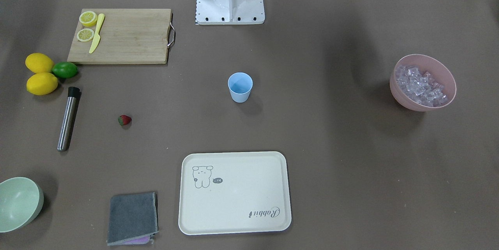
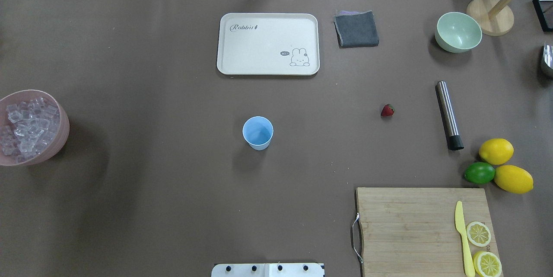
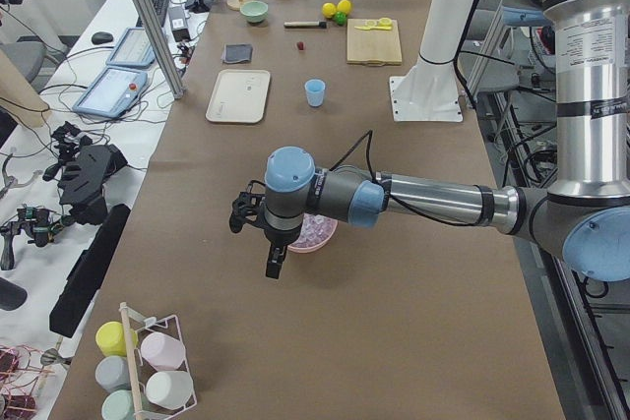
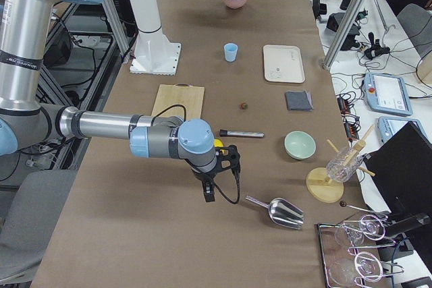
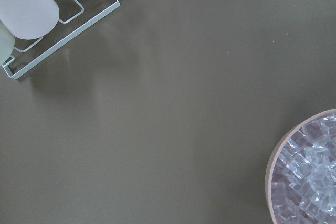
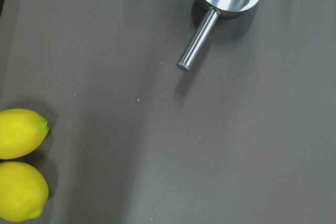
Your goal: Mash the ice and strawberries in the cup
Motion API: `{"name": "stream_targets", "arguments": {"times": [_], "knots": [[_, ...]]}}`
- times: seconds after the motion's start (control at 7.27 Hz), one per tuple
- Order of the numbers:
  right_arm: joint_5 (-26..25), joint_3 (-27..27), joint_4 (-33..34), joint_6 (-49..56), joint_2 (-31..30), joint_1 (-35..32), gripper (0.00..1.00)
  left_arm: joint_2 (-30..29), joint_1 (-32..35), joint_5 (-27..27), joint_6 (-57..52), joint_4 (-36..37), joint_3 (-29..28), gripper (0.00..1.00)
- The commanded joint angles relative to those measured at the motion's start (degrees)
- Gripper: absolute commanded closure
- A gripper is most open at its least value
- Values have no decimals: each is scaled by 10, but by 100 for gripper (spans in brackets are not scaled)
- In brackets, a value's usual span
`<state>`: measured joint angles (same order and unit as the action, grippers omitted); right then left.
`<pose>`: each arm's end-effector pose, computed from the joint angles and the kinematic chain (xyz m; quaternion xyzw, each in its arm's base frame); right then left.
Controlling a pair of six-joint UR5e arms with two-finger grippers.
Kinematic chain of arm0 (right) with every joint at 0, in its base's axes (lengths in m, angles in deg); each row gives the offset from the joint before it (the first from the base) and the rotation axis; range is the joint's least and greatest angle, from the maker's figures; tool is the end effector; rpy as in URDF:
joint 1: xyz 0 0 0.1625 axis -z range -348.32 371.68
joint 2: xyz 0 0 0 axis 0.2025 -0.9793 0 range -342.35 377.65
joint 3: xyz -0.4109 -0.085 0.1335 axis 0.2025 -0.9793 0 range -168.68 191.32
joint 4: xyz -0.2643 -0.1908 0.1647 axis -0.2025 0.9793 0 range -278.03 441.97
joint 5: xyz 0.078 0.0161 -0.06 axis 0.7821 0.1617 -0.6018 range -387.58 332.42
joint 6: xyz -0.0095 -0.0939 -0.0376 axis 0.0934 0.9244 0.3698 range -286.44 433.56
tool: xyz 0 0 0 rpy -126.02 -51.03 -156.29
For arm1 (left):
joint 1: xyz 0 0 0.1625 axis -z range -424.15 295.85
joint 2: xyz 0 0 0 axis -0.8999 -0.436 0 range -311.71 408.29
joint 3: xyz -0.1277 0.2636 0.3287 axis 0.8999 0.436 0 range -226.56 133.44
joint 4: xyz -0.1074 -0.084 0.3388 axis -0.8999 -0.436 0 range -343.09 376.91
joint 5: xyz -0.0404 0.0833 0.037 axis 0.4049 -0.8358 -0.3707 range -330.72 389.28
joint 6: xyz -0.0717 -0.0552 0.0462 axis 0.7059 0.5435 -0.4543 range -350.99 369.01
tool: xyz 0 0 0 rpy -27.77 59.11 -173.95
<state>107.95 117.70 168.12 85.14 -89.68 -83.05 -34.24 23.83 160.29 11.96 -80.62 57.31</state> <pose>0.0864 -0.3059 0.6545 0.0780 -0.3796 -0.0648 0.9196 -0.0527 -0.3980 0.6115 0.0985 0.3523 0.0349 0.9300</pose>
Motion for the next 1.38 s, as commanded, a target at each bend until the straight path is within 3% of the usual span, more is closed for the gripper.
{"name": "stream_targets", "arguments": {"times": [0.0, 1.24], "knots": [[-4, 1, 0, -2, -1, 1, 0, 2, 0, 4, 0, 0, 2, 3], [-3, 1, 0, 0, -9, 0, 0, 2, -1, 31, 2, -1, 18, 2]]}}
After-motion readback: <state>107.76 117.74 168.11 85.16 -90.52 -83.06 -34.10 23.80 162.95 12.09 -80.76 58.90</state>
